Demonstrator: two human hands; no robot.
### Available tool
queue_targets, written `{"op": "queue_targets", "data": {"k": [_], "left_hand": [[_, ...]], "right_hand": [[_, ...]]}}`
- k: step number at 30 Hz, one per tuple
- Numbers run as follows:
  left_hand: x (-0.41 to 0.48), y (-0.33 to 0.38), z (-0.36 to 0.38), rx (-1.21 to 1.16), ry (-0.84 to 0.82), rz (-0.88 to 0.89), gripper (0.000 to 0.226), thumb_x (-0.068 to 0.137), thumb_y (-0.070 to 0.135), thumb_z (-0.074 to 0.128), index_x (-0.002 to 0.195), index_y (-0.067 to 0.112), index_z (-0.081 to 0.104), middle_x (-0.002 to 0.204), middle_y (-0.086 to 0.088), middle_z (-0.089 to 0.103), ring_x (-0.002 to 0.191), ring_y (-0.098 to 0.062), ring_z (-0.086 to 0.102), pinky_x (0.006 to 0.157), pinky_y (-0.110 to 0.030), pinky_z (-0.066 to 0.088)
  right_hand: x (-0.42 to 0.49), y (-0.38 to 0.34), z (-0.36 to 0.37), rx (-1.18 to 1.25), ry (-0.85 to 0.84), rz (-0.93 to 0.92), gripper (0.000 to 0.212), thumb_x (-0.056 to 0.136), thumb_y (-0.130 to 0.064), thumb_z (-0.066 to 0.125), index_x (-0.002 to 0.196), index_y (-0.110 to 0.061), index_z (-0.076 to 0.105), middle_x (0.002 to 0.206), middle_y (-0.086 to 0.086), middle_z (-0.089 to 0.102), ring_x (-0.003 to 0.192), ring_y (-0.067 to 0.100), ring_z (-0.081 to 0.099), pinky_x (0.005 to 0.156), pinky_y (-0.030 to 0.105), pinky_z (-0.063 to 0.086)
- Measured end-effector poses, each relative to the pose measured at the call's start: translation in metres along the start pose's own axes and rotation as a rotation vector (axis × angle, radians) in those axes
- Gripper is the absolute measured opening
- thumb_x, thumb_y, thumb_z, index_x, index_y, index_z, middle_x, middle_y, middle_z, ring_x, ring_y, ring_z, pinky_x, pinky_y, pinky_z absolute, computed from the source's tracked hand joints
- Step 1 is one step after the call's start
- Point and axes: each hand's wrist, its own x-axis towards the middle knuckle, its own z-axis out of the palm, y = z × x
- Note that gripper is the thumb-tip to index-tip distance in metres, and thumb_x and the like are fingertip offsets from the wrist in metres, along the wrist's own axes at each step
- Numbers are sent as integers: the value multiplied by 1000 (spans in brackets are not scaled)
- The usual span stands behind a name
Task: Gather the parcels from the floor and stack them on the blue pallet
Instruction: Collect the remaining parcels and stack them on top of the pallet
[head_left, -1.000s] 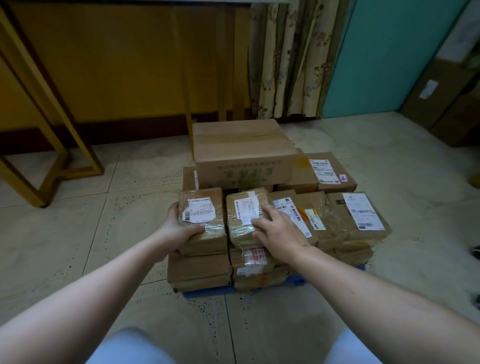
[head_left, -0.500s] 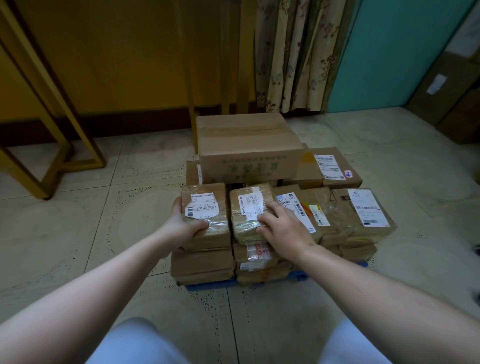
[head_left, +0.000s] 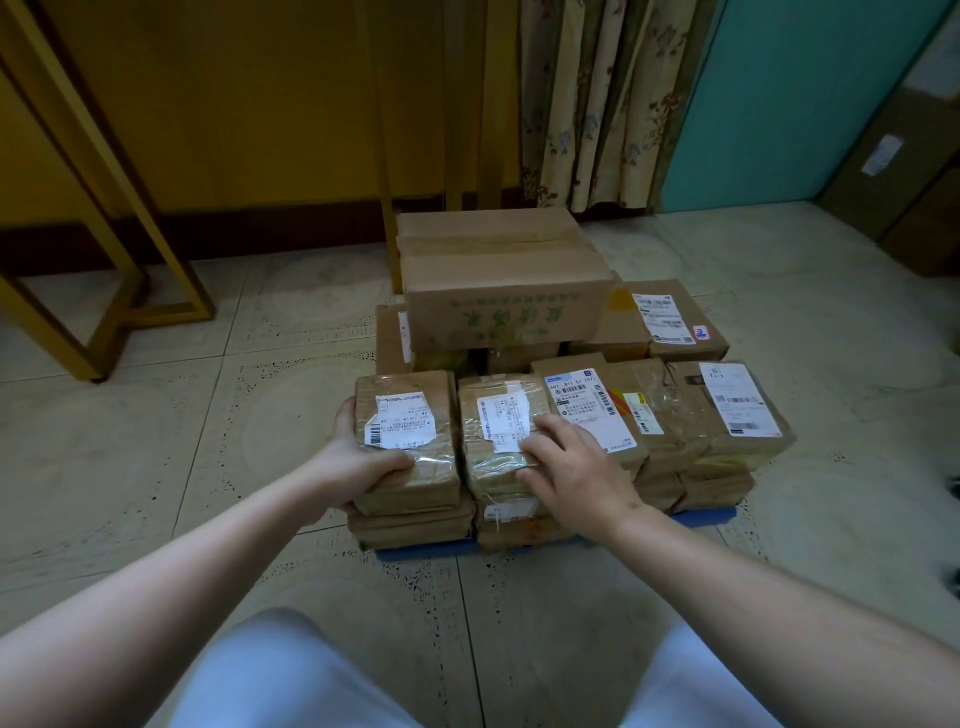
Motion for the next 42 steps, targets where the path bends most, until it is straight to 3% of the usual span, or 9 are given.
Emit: {"op": "queue_targets", "data": {"k": [6,13,15,18,22,27,30,37,42], "left_hand": [[3,1,1,24,-12,-18,105,68,36,81,138,53,5,93,13,45,79,-26,67,50,-35,56],[2,4,-3,28,-19,-52,102,69,43,78,140,50,5,102,7,52,80,-26,68,50,-34,55],[2,5,-3,82,44,1,107,68,46,77,144,42,3,127,1,48,101,-27,60,70,-39,57],[3,14,2,326,261,194,111,67,53,75,149,32,3,155,-6,14,139,-30,24,110,-49,29],[-6,45,32,716,245,516,98,69,72,57,146,42,4,157,10,-2,145,-21,-3,111,-55,6],[-7,63,72,1077,4,571,100,61,87,40,144,49,0,156,9,-14,143,-23,-17,105,-64,-11],[-1,63,80,1209,-39,543,109,55,91,39,141,50,-14,155,8,-22,142,-28,-19,101,-69,-15],[6,64,87,1258,0,574,107,57,85,40,139,50,-19,155,7,-21,144,-29,-12,102,-71,-12],[6,64,90,1255,10,574,104,59,82,40,140,49,-16,156,7,-19,144,-29,-9,103,-71,-10]], "right_hand": [[-7,5,-6,-3,31,-37,30,92,-38,56,113,-17,59,141,4,41,125,25,41,94,41,46],[-2,3,-2,-40,-45,37,39,89,-53,50,119,-29,47,150,0,26,132,21,30,98,42,41],[-1,4,-3,-69,-62,42,52,85,-63,45,127,-33,42,150,-1,25,132,21,29,99,41,38],[2,7,-8,-11,-1,79,69,83,-70,31,138,-29,39,148,0,31,133,20,31,103,42,34],[24,30,-20,111,213,351,51,98,-48,29,135,-18,48,139,9,44,129,27,36,103,41,31],[37,61,-24,-93,-204,593,53,97,-50,32,147,-38,21,159,7,6,144,37,4,113,54,11],[40,67,-26,-97,-372,582,65,91,-60,39,149,-43,14,160,6,-1,144,39,6,113,55,16],[32,79,-34,-131,-530,377,97,72,-67,62,145,-53,-1,158,-10,-18,145,33,-3,112,55,24],[21,85,-29,-243,-482,273,85,85,-53,61,147,-49,4,159,-10,-9,142,37,8,112,48,26]]}}
